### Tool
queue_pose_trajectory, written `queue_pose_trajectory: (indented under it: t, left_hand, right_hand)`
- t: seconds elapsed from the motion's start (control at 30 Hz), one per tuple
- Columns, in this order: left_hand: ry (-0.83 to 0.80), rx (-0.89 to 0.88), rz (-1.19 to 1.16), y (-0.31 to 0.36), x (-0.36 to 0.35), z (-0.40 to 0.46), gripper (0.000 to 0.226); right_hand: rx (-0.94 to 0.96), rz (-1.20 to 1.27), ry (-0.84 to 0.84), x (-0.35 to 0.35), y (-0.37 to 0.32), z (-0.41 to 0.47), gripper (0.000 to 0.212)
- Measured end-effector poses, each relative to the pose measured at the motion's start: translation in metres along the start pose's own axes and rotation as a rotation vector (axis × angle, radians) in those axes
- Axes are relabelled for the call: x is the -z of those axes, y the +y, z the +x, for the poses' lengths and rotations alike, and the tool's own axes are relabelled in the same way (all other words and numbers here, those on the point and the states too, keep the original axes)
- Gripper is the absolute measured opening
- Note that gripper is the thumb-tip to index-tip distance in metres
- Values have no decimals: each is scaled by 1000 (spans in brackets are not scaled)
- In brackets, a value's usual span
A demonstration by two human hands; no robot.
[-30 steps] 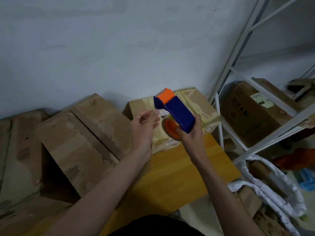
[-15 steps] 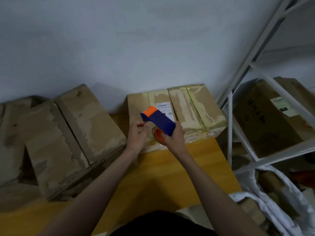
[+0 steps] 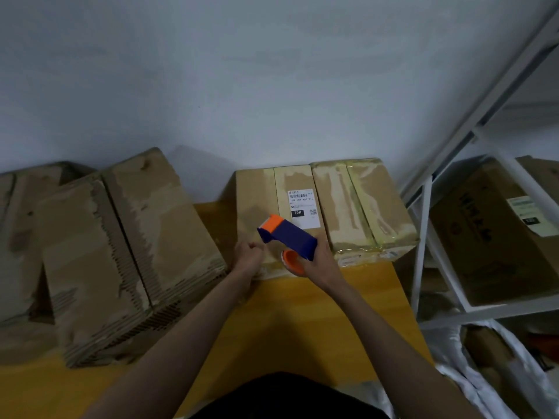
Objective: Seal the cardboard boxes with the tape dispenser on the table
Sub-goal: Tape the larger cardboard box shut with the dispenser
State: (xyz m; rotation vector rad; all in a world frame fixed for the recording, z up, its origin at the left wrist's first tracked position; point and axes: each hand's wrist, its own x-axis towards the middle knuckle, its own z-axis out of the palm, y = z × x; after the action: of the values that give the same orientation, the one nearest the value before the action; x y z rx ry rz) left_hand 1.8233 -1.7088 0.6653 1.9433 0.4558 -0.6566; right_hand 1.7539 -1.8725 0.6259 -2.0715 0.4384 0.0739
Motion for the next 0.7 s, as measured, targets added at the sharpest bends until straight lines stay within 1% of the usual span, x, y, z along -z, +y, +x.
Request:
queue_pose_trajectory:
  t: [0.1,0.17,0.27,0.33,0.43,0.5,0.57,0.7]
  left_hand:
    - [-52,24,-55,0,2,-3,11]
    - [-43,48,-129,6,5,-6,8]
    - [-21,52,-183,11,8,-9,15]
    - [11,8,-221,11,7,-13,20]
    - [85,-140,-251,23,8,-29,22]
    - [116,-222,-311,41,17,-42,26]
    - [67,-268,-405,59,36,-51,25]
    - [-148,-315,-536,87,91,-70,29]
  right_hand:
    - [5,17,5,7,3,2,53]
    - [-14,32,24,10,0,3,46]
    - [-23,48,42,10,-4,2,43]
    - [-2,80,67,10,-5,-2,44]
    - [60,171,149,18,-17,-15,45]
    - [125,233,187,25,-32,-25,43]
    - [205,279,222,32,-51,-31,45]
    - [355,315,254,32,-100,-38,53]
